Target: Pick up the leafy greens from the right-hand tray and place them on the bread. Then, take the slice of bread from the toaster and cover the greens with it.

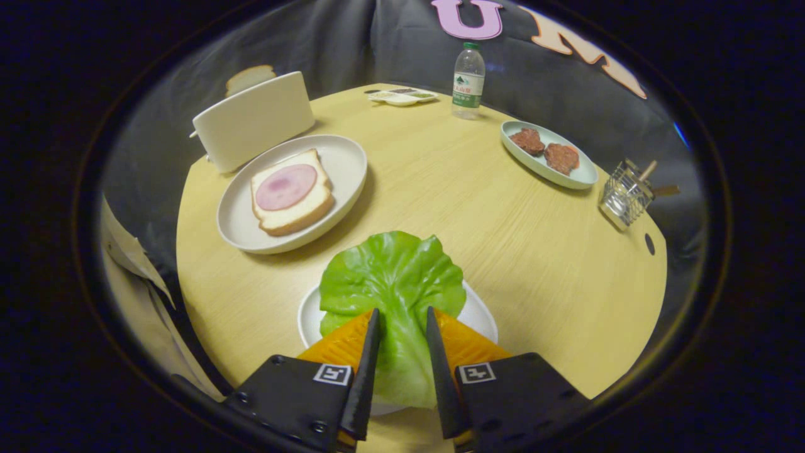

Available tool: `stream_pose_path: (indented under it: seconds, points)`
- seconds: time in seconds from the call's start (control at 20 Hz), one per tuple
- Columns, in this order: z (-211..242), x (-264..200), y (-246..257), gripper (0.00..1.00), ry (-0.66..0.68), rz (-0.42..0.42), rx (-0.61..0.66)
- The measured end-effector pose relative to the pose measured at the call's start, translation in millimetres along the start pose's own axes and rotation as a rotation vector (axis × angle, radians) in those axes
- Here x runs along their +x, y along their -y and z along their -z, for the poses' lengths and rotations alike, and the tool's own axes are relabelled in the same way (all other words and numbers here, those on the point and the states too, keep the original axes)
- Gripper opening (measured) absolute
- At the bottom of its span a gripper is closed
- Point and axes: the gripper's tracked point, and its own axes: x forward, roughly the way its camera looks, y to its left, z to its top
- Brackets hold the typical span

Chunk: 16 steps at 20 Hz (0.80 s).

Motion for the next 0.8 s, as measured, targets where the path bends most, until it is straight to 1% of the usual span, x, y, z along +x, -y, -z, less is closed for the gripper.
stream_pose_path:
  seconds: [0.05, 0.15, 0.2, 0.25, 0.45, 0.8]
  points:
    - [-2, 1, -1, 0.47, 0.006, 0.002, -0.003]
    - [-1, -1, -5, 0.18, -0.002, -0.006, -0.014]
    - [-1, -2, -7, 0.18, -0.001, -0.01, -0.025]
    - [0, -1, -5, 0.05, 0.005, -0.001, -0.038]
    - [-3, -6, -10, 0.05, 0.001, 0.007, -0.039]
    - [-35, -30, -22, 0.04, 0.064, 0.031, -0.025]
